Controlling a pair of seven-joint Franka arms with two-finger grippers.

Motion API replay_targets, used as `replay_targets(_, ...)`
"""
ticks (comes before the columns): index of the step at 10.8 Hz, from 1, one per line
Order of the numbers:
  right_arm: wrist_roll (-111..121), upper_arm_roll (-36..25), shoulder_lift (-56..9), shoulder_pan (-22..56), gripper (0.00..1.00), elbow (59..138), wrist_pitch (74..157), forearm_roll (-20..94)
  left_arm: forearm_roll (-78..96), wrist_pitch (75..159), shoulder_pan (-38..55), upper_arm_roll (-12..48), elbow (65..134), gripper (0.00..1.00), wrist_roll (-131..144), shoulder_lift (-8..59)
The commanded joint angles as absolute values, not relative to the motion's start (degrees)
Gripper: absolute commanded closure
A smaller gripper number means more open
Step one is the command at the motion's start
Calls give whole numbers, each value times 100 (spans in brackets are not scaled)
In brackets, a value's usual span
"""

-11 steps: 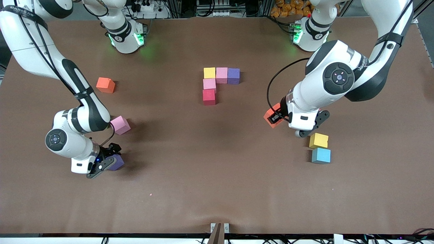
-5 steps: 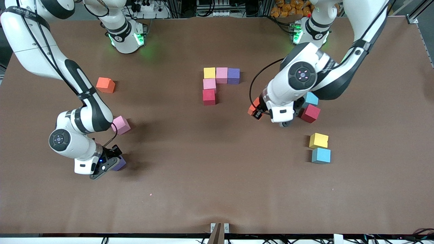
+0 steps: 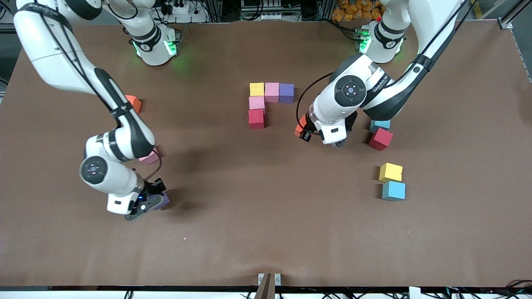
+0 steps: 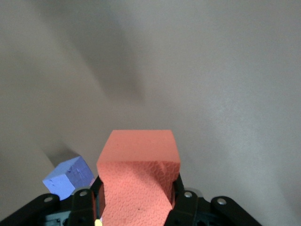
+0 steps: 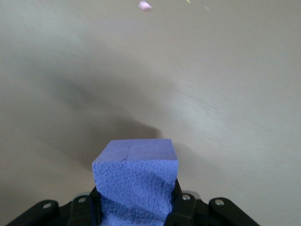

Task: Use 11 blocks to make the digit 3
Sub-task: 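Place the orange cube beside the red cube with the left gripper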

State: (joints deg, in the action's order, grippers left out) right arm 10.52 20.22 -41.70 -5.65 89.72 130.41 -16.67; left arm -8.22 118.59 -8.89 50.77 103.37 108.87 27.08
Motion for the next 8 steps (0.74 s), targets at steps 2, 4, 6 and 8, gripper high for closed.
replay_targets(2, -76, 2153, -4105, -203, 73, 8763, 12727, -1661, -721, 12907, -808, 5089, 11036, 100, 12247, 2549)
replay_targets(4, -569, 2259, -4087, -97, 73, 8763, 12700, -1469, -756, 13244, -774, 5089, 11232, 100, 13162, 2566)
replay_targets(6, -1201, 2425, -4087, -26, 73, 8763, 12700, -1459, -773, 13665, -678, 5089, 11529, 100, 14005, 2566)
replay_targets(8, -1354, 2505, -4078, -53, 72, 8763, 12674, -1459, -782, 13904, -598, 5089, 11776, 100, 14770, 2566)
